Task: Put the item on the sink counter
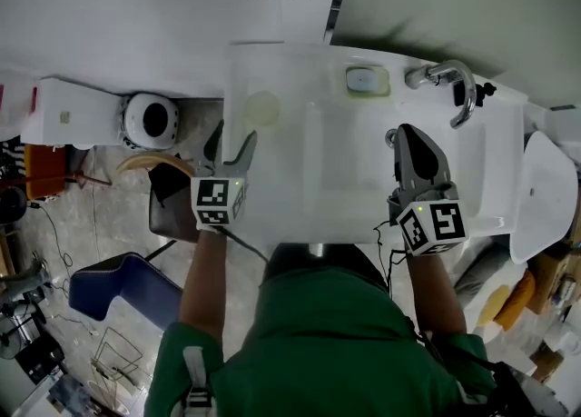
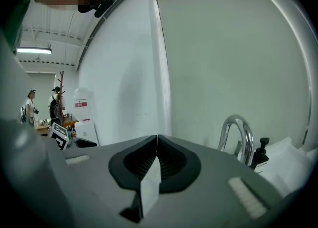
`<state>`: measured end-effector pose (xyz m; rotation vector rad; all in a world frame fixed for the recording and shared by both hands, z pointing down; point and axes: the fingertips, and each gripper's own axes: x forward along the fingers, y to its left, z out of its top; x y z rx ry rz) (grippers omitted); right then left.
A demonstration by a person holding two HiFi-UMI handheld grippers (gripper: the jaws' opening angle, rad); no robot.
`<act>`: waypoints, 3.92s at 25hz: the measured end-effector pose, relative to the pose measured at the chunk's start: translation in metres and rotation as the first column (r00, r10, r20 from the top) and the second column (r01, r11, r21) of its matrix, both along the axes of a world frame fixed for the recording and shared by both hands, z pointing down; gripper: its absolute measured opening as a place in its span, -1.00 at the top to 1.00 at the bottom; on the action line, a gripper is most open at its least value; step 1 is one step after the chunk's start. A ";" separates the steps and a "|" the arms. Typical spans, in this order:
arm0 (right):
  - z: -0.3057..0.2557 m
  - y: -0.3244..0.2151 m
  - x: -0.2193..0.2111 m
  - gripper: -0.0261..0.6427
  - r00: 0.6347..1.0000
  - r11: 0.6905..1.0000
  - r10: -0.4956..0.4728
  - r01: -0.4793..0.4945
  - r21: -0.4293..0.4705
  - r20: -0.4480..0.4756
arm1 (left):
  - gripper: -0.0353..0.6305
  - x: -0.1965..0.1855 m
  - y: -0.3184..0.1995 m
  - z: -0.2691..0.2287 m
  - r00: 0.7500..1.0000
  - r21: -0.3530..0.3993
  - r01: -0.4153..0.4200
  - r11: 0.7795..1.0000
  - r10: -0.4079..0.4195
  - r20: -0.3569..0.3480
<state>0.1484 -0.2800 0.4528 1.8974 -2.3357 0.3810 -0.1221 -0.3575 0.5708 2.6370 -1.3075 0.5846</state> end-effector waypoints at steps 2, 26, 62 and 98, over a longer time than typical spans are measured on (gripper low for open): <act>-0.008 0.001 0.002 0.92 1.000 1.000 -0.011 0.011 0.018 0.003 | 0.20 -0.009 0.006 -0.022 0.998 0.029 0.064 0.998 -0.063 -0.026; -0.142 0.027 -0.012 0.92 0.995 0.951 -0.095 0.101 0.294 -0.032 | 0.90 0.013 0.068 -0.253 0.981 0.358 0.140 0.923 -0.079 -0.178; -0.181 0.034 -0.005 0.92 0.993 0.922 -0.072 0.102 0.374 -0.094 | 0.90 0.018 0.068 -0.289 0.973 0.404 0.154 0.902 -0.066 -0.223; -0.175 0.026 -0.019 0.92 0.994 0.934 -0.020 0.057 0.353 -0.106 | 0.90 0.006 0.045 -0.273 0.972 0.381 0.112 0.918 -0.021 -0.234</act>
